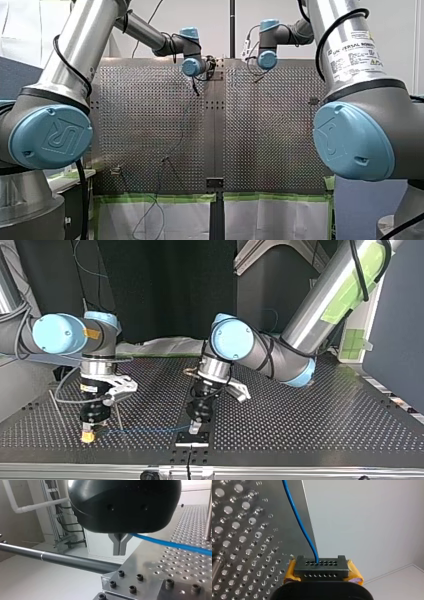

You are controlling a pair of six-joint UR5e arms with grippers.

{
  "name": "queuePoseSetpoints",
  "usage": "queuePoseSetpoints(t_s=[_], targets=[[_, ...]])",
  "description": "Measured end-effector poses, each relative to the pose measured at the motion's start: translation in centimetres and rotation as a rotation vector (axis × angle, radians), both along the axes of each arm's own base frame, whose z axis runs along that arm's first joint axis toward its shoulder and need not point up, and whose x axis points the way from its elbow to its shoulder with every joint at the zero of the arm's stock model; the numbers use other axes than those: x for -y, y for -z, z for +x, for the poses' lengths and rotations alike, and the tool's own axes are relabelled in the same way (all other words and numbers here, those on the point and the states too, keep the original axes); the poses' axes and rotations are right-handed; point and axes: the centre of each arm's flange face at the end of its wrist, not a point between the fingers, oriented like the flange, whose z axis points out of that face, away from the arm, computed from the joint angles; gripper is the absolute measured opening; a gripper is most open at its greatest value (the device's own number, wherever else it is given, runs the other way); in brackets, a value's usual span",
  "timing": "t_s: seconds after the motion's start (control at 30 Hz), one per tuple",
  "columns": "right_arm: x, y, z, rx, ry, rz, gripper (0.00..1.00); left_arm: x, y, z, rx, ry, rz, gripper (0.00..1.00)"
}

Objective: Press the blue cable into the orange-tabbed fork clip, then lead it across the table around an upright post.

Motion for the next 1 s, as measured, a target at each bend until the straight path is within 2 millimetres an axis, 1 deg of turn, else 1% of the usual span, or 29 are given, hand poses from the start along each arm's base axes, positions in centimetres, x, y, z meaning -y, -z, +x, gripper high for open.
queuePoseSetpoints(t_s=[0.3,0.4,0.53,0.73,1.0], targets=[[0.4,0.0,-1.1,-0.007,0.017,0.019,0.00,0.4,-1.5,0.1,0.002,0.043,-0.061,0.00],[0.5,0.0,-1.4,-0.009,0.022,0.025,0.00,0.7,-1.5,0.1,-0.005,0.059,-0.075,0.00],[0.8,0.0,-2.0,-0.009,0.031,0.032,0.00,1.8,-1.0,0.3,-0.025,0.076,-0.073,0.00],[1.4,0.2,-3.1,-0.010,0.047,0.043,0.00,3.1,-1.7,0.4,-0.033,0.090,-0.072,0.00],[2.3,0.3,-4.5,-0.004,0.069,0.050,0.00,4.3,-1.6,0.7,-0.049,0.107,-0.069,0.00]])
